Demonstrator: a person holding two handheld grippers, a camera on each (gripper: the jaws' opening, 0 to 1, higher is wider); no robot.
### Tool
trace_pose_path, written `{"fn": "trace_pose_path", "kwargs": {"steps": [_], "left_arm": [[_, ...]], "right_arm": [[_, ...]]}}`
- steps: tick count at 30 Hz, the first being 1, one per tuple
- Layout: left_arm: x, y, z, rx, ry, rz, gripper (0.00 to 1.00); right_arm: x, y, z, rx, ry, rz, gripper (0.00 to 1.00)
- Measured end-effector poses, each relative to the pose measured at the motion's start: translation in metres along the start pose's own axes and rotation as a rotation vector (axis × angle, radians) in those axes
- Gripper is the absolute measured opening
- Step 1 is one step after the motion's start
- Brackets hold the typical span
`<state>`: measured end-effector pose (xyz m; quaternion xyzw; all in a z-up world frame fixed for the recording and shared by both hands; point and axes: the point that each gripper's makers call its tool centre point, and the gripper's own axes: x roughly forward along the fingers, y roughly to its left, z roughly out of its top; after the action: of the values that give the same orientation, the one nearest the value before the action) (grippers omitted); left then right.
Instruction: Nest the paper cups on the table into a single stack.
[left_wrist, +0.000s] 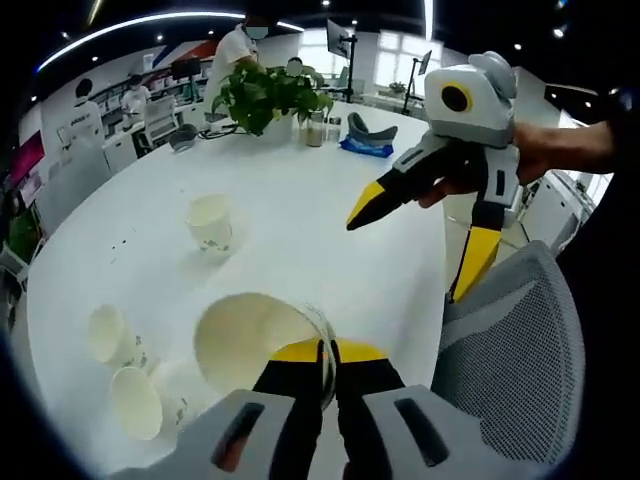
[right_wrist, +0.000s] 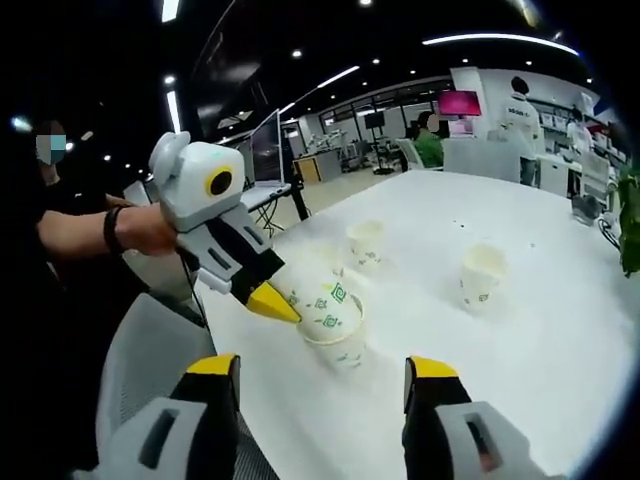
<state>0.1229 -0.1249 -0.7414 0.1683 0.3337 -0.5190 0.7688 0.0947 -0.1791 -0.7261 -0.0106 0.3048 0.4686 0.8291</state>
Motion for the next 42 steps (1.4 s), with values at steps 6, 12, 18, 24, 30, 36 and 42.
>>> {"fn": "trace_pose_path", "kwargs": {"steps": [6,12,18,24,30,36,42], "left_arm": [[0.001,-0.001,0.000,0.000,0.000,-0.001,0.02],[0.001,-0.003,0.005,0.000,-0.014,-0.007,0.04],[0.001,-0.002,0.003,-0.001,-0.011,-0.005,0.04],[0.000,-0.002,0.003,-0.003,-0.013,-0.003,0.04],[-0.002,-0.001,0.001,-0.012,-0.018,0.002,0.06],[-0.006,-0.001,-0.003,-0.038,-0.033,0.007,0.07],[-0.014,-0.002,-0.005,-0.075,-0.065,0.025,0.13]], "right_arm": [[0.000,0.004,0.000,0.000,0.001,0.002,0.66],[0.000,0.006,0.001,0.000,0.001,0.002,0.66],[0.001,0.005,0.001,0.001,0.003,0.002,0.66],[0.001,0.002,-0.001,0.004,0.005,0.001,0.66],[0.002,0.000,-0.002,0.002,0.010,0.001,0.66],[0.004,0.000,-0.004,0.006,0.016,0.001,0.66],[0.004,0.002,-0.001,0.012,0.012,-0.002,0.65]]}}
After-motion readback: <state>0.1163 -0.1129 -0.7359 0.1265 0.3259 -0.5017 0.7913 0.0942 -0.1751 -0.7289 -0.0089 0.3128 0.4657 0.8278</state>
